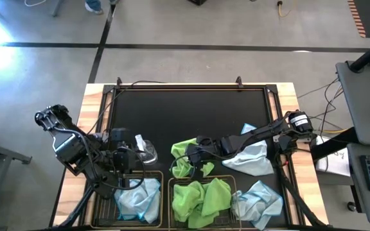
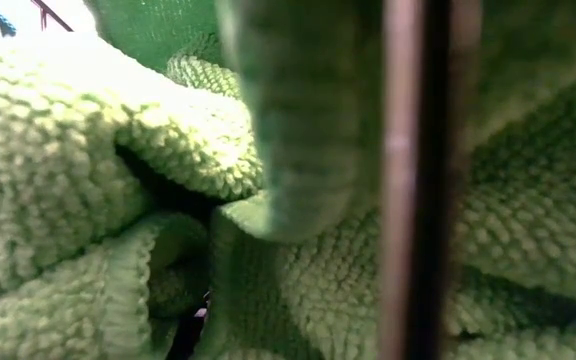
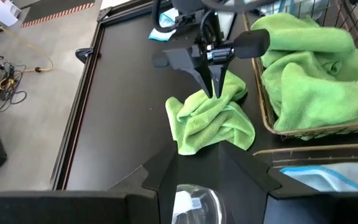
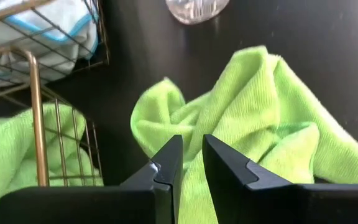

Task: Sort microfiber towel by color & place in baskets
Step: Put the green microfiber cloth into the right wire basket

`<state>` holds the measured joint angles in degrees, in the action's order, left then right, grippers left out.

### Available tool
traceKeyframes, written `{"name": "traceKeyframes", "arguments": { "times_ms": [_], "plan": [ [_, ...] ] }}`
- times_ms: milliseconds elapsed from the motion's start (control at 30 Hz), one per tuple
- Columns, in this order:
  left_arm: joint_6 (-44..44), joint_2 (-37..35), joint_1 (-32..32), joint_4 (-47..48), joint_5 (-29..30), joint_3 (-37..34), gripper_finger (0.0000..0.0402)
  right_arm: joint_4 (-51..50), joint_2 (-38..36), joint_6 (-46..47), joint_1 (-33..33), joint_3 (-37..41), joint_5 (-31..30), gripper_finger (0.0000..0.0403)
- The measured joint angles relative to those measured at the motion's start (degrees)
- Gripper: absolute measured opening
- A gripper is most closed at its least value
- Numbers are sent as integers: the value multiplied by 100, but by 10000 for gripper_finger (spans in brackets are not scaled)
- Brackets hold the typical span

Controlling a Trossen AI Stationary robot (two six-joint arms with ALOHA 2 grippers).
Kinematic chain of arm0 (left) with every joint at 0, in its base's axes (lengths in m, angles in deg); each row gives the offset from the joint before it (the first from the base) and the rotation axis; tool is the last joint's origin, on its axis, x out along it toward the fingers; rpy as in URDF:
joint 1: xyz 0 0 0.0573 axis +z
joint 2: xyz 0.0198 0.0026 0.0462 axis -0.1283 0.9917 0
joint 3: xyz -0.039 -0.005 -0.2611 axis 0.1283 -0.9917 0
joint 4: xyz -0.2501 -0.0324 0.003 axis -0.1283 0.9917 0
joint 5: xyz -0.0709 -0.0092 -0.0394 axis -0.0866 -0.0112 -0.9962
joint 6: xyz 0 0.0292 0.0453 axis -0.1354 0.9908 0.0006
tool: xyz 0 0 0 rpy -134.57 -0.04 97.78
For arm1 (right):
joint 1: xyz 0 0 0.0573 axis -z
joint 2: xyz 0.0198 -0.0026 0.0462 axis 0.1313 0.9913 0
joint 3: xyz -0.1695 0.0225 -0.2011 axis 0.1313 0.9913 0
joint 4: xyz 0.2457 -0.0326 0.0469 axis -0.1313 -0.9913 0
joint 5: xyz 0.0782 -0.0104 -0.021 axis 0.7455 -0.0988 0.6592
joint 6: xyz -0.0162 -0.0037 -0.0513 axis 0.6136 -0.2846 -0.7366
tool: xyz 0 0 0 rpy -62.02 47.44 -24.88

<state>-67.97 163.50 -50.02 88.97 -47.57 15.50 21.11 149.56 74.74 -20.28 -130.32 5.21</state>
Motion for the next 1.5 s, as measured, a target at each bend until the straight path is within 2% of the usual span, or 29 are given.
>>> {"name": "traceKeyframes", "arguments": {
  "times_ms": [100,367,500,733,1167,1300,1400,1500],
  "plan": [
    [-54,0,0,55,0,0,103,283,-1,98,0,56,-253,57],
    [-174,0,-11,263,-2,-2,103,473,0,248,173,175,-254,57],
    [-201,0,-14,308,0,-2,103,671,1,-251,164,235,-200,57],
    [-212,0,-15,471,0,-2,103,1086,1,-1004,164,295,238,57],
    [-396,0,-15,729,65,-2,103,1116,34,-2319,166,308,238,57],
    [-470,0,-15,766,79,-2,103,1046,73,-1747,222,308,244,57],
    [-472,0,-15,781,90,-2,103,711,73,-1117,311,308,241,57],
    [-470,0,-15,811,96,-2,103,242,77,-867,403,310,239,57]
  ]
}}
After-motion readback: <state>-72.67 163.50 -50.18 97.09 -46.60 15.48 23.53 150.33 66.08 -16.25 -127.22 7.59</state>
